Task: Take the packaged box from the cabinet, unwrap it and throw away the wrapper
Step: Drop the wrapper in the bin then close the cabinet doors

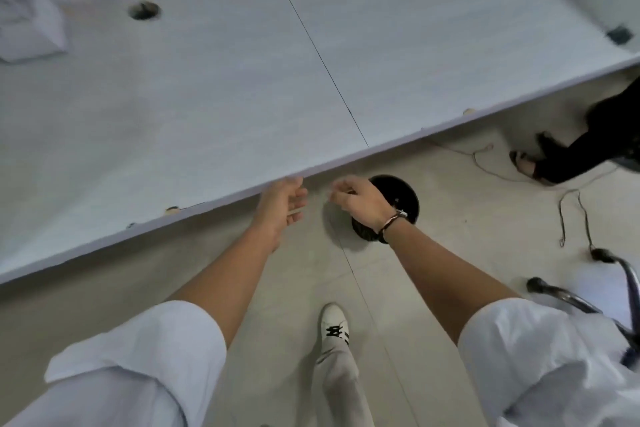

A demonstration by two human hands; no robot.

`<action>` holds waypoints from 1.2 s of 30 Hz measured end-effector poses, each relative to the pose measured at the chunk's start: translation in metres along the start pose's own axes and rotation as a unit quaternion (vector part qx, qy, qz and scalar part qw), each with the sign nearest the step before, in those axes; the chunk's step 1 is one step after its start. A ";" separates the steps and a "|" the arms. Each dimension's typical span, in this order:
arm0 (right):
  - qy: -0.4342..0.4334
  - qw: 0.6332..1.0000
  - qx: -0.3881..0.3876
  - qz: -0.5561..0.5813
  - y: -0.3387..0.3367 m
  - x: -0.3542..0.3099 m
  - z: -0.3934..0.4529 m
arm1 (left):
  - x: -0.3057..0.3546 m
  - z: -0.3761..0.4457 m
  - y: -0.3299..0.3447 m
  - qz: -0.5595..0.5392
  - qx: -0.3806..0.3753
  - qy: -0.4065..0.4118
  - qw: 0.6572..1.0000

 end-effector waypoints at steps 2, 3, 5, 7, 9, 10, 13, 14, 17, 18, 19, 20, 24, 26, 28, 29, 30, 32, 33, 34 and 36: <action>-0.056 0.997 0.016 0.043 0.012 -0.075 -0.048 | 0.049 -0.057 -0.040 -0.014 0.013 0.042 0.999; -0.079 0.995 0.014 0.056 0.018 -0.112 -0.070 | 0.073 -0.081 -0.059 -0.019 0.021 0.065 0.998; -0.136 0.988 0.005 0.069 0.034 -0.190 -0.117 | 0.123 -0.137 -0.102 -0.030 0.042 0.115 0.992; -0.190 0.979 -0.001 0.078 0.049 -0.265 -0.169 | 0.173 -0.200 -0.149 -0.044 0.062 0.173 0.982; -0.239 0.967 -0.011 0.083 0.060 -0.334 -0.214 | 0.224 -0.258 -0.192 -0.046 0.082 0.230 0.969; -0.262 0.961 -0.014 0.089 0.064 -0.363 -0.234 | 0.244 -0.283 -0.212 -0.045 0.094 0.253 0.962; -0.340 0.935 -0.019 0.098 0.070 -0.463 -0.313 | 0.316 -0.372 -0.273 -0.058 0.127 0.328 0.934; -0.362 0.927 -0.019 0.098 0.070 -0.491 -0.337 | 0.338 -0.400 -0.289 -0.060 0.139 0.353 0.923; -0.435 0.895 -0.002 0.100 0.060 -0.567 -0.405 | 0.398 -0.481 -0.323 -0.067 0.159 0.419 0.892; -0.463 0.881 0.009 0.101 0.054 -0.590 -0.429 | 0.417 -0.506 -0.330 -0.065 0.163 0.441 0.880; -0.487 0.867 0.022 0.101 0.047 -0.608 -0.449 | 0.433 -0.526 -0.333 -0.061 0.165 0.459 0.871; -0.509 0.854 0.037 0.101 0.040 -0.624 -0.467 | 0.448 -0.544 -0.334 -0.055 0.167 0.477 0.861; -0.614 0.766 0.170 0.084 -0.009 -0.666 -0.546 | 0.504 -0.599 -0.315 0.005 0.166 0.547 0.820; -0.677 0.675 0.285 0.073 -0.043 -0.670 -0.584 | 0.530 -0.613 -0.297 0.056 0.169 0.580 0.795; -0.697 0.595 0.392 0.076 -0.079 -0.666 -0.605 | 0.551 -0.619 -0.274 0.103 0.172 0.611 0.766; -0.685 0.577 0.438 0.076 -0.097 -0.663 -0.605 | 0.559 -0.620 -0.261 0.121 0.172 0.624 0.753; -0.655 0.586 0.469 0.081 -0.116 -0.663 -0.593 | 0.568 -0.618 -0.248 0.132 0.169 0.637 0.740; -0.573 0.659 0.476 0.102 -0.147 -0.665 -0.552 | 0.583 -0.613 -0.223 0.152 0.170 0.656 0.719; -0.539 0.701 0.453 0.113 -0.157 -0.665 -0.529 | 0.589 -0.610 -0.211 0.164 0.172 0.663 0.710; -0.520 0.734 0.418 0.125 -0.162 -0.667 -0.509 | 0.595 -0.607 -0.200 0.174 0.173 0.669 0.702; -0.534 0.751 0.354 0.162 -0.168 -0.670 -0.485 | 0.605 -0.600 -0.181 0.201 0.176 0.685 0.678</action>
Point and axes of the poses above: each hand's wrist, its own z-axis towards the middle knuckle, its own y-axis out of the palm, x = y × z, the point moved 10 cm from there along z, towards the middle knuckle, and after that the axes turned 3 degrees about y, right-handed, at the moved point
